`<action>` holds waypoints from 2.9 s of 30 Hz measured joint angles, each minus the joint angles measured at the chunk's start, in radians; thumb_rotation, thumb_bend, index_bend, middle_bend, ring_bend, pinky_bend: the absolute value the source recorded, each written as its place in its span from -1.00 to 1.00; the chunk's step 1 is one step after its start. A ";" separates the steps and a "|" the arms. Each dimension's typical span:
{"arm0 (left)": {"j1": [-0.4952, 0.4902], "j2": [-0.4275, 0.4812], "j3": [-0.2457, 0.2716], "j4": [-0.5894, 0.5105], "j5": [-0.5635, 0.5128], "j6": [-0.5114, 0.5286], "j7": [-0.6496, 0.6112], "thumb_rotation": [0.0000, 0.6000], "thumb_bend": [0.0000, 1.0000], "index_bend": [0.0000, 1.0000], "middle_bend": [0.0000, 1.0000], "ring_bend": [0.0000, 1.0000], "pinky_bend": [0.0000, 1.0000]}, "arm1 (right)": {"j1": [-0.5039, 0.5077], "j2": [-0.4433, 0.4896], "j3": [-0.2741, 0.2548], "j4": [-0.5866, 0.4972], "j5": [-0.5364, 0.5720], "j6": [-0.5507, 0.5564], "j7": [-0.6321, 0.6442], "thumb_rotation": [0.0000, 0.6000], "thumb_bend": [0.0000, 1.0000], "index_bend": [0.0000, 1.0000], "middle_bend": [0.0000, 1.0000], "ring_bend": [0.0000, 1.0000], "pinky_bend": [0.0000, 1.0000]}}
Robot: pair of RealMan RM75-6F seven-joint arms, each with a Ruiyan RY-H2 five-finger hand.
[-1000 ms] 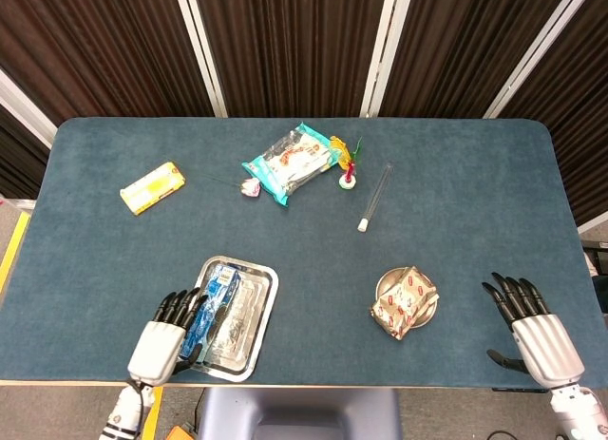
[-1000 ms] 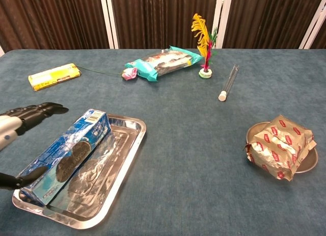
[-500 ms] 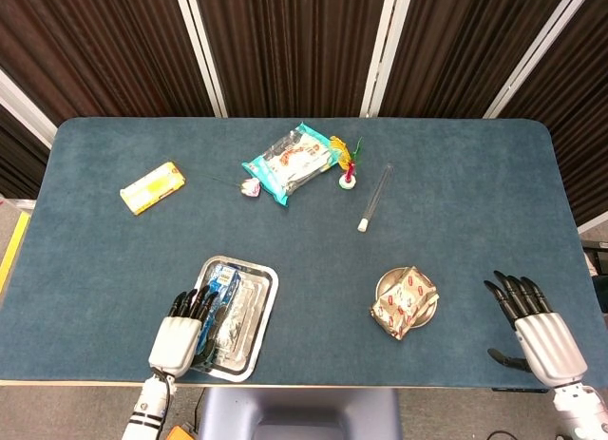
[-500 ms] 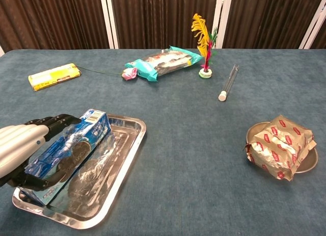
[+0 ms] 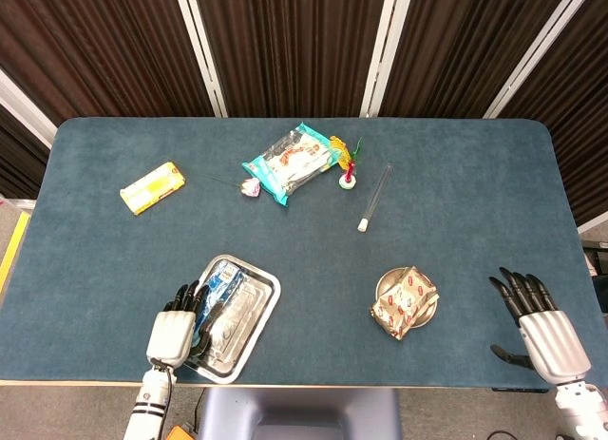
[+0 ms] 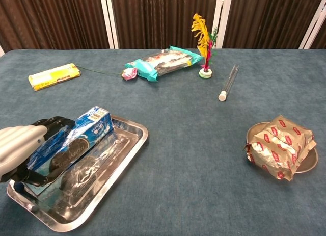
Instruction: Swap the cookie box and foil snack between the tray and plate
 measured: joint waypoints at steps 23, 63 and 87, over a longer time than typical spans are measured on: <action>-0.063 -0.036 -0.039 0.175 0.090 0.037 -0.205 1.00 -0.05 -0.11 0.32 0.35 0.96 | 0.005 -0.006 0.003 -0.008 0.024 -0.034 -0.036 1.00 -0.74 -1.00 -1.00 -1.00 -1.00; -0.792 -0.413 -0.295 1.048 0.140 -0.326 -0.385 1.00 -0.23 -1.00 -0.99 -1.00 -0.82 | 0.070 0.020 0.076 0.030 0.234 -0.193 0.034 1.00 -0.74 -1.00 -1.00 -1.00 -1.00; -0.250 0.292 0.026 0.029 0.134 0.025 -0.211 1.00 -0.23 -1.00 -1.00 -1.00 -0.91 | 0.177 -0.042 0.039 -0.009 0.042 -0.284 -0.116 1.00 -0.74 -1.00 -1.00 -1.00 -1.00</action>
